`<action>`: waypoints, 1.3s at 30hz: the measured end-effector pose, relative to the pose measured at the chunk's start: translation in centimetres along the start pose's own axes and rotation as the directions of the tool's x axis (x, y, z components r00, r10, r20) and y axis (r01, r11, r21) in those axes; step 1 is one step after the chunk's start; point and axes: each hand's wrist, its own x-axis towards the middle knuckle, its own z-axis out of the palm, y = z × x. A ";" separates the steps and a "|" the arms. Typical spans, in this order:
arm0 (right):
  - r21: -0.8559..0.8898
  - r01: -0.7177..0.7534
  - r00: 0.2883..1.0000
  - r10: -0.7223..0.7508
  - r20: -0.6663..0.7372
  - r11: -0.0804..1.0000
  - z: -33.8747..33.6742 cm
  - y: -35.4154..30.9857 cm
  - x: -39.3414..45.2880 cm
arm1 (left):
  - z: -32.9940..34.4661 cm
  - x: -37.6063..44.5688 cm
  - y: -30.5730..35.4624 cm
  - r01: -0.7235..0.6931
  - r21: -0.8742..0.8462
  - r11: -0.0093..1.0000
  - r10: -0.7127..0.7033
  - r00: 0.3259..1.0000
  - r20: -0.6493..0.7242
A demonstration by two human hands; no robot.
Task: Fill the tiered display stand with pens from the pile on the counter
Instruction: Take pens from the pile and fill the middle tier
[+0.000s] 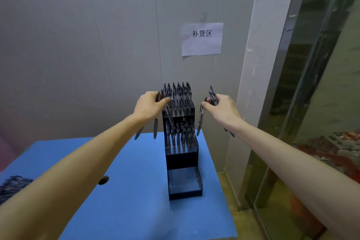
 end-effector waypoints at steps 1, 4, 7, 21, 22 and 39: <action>-0.001 0.014 1.000 -0.014 -0.009 1.000 0.4 0.0 0.9 | 0.3 0.7 -0.3 0.007 -0.008 1.000 -0.007 1.000 -0.007; -0.008 0.053 0.999 -0.053 -0.014 0.999 1.2 0.3 3.3 | 1.3 2.2 -0.9 0.013 -0.017 1.000 -0.013 1.000 0.004; -0.016 0.068 0.997 -0.068 0.027 0.998 1.9 1.3 4.3 | 2.2 2.6 -1.4 -0.013 -0.038 0.999 0.013 1.000 0.008; -0.159 0.084 0.949 -0.030 0.312 0.984 5.3 8.8 1.7 | 10.7 -3.7 -4.3 -0.018 0.085 0.996 0.002 0.982 0.187; -0.180 0.092 0.946 -0.029 0.324 0.979 5.4 9.1 1.3 | 11.1 -4.2 -4.5 -0.013 0.091 0.996 -0.006 0.979 0.206; -0.365 0.058 0.948 0.064 0.313 0.929 8.0 14.2 -1.4 | 17.1 -8.1 -6.8 0.068 0.125 0.990 -0.102 0.952 0.289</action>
